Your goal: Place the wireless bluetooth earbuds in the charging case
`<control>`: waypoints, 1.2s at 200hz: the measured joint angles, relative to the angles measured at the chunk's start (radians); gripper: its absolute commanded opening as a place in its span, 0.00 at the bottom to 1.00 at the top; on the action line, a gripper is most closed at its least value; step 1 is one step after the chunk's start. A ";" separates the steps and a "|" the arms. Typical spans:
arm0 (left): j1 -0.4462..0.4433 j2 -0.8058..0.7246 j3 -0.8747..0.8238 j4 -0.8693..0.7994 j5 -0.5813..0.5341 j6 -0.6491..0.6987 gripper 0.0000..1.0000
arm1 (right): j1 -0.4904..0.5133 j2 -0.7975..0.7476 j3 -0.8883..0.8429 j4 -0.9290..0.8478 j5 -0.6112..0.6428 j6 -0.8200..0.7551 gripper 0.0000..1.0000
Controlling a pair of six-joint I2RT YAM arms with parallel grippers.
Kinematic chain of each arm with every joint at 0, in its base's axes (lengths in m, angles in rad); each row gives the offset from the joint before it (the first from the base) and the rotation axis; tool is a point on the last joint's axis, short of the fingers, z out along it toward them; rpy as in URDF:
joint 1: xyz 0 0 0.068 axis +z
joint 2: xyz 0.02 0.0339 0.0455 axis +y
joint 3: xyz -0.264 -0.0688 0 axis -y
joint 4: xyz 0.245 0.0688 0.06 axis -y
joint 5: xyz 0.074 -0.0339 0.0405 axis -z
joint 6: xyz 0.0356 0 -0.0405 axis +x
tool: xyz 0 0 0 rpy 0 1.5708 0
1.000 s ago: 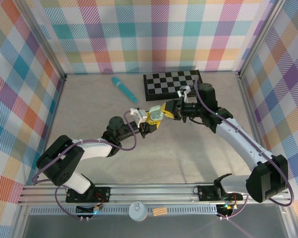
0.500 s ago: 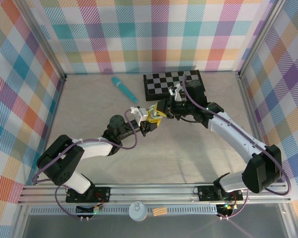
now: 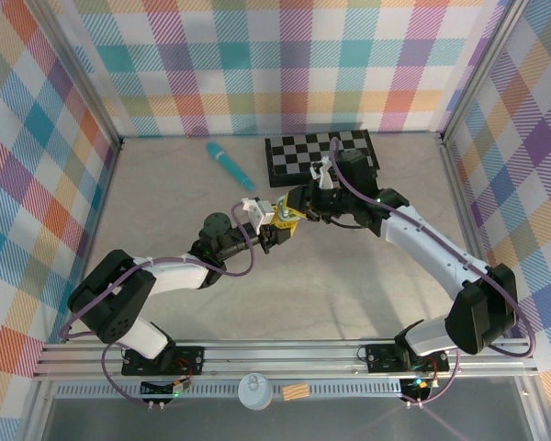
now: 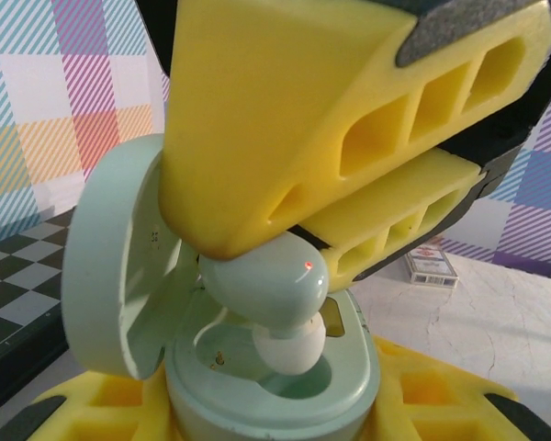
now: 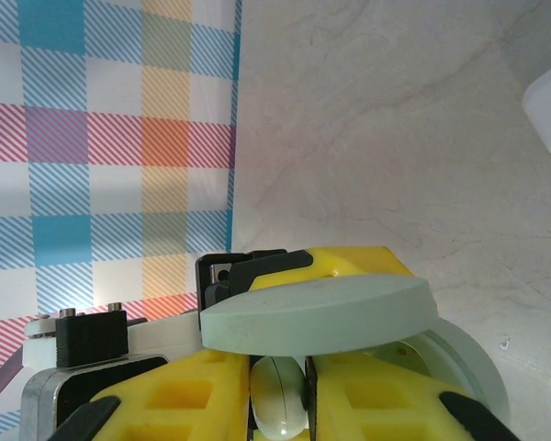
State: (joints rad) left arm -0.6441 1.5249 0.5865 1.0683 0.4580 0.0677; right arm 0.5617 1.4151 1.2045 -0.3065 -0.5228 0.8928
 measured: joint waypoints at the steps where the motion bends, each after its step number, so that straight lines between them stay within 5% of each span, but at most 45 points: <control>1: 0.000 0.000 0.000 0.000 0.000 0.000 0.32 | 0.000 0.000 0.000 0.000 0.000 0.000 0.25; 113: 0.000 0.000 0.000 -0.016 0.000 -0.007 0.32 | 0.007 -0.024 0.013 -0.054 0.054 -0.049 0.36; 189: 0.000 -0.004 0.000 -0.016 0.000 -0.003 0.32 | 0.007 -0.252 -0.010 -0.135 0.180 -0.159 0.47; 240: 0.000 -0.052 -0.010 -0.016 0.002 0.001 0.32 | -0.196 -0.450 -0.194 -0.242 0.324 -0.217 0.49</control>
State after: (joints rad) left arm -0.6441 1.4731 0.5762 1.0523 0.4595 0.0685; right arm 0.3660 0.9653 1.0107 -0.5488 -0.1986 0.6758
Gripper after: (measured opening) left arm 0.358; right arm 0.483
